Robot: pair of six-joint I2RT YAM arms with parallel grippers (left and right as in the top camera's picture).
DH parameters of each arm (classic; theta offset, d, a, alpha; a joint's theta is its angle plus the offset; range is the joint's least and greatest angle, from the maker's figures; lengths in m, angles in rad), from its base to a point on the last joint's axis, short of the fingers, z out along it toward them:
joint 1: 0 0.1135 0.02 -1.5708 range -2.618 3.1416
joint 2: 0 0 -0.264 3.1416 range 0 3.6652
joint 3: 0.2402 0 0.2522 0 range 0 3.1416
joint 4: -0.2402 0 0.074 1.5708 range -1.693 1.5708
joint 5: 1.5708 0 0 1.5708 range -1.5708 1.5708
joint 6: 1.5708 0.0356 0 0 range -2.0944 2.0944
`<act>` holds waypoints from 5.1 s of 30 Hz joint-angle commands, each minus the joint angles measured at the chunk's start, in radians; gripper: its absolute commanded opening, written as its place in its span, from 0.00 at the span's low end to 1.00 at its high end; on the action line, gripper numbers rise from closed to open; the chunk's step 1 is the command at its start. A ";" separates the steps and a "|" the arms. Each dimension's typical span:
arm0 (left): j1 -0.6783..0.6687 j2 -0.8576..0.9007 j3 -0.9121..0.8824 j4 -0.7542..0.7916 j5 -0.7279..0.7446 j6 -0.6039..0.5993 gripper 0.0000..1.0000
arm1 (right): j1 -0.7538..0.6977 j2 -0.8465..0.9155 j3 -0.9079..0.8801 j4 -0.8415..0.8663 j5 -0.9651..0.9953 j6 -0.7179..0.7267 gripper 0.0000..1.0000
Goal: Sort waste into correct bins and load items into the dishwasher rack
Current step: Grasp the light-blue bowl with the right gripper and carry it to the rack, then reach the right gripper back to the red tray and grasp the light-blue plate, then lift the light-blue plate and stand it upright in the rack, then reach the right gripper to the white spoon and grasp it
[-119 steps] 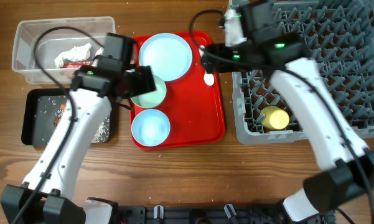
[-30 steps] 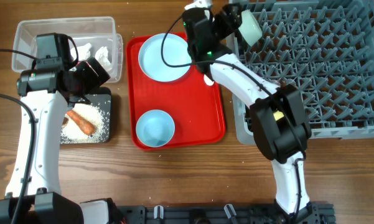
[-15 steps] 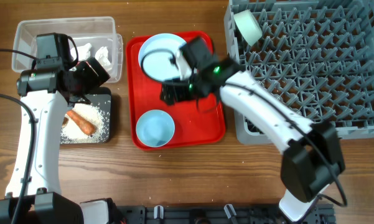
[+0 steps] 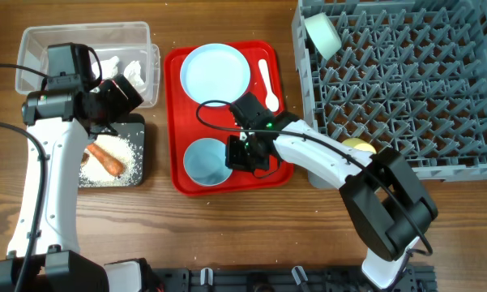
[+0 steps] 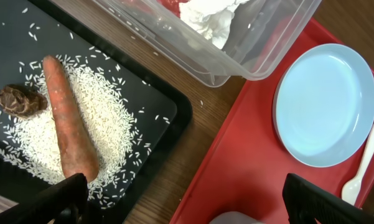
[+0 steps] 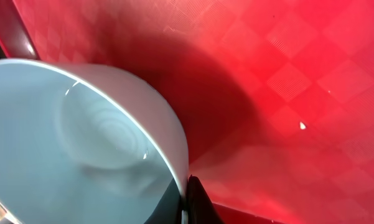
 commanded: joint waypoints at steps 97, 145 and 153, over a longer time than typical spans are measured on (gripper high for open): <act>0.006 -0.020 0.017 0.000 -0.006 -0.002 1.00 | -0.241 -0.388 0.401 -0.118 1.066 -0.605 0.04; 0.006 -0.020 0.017 0.000 -0.006 -0.002 1.00 | -0.225 0.267 0.401 0.022 0.497 -0.706 0.63; 0.006 -0.020 0.017 0.000 -0.006 -0.002 1.00 | -0.226 0.363 0.401 0.089 0.497 -0.706 0.52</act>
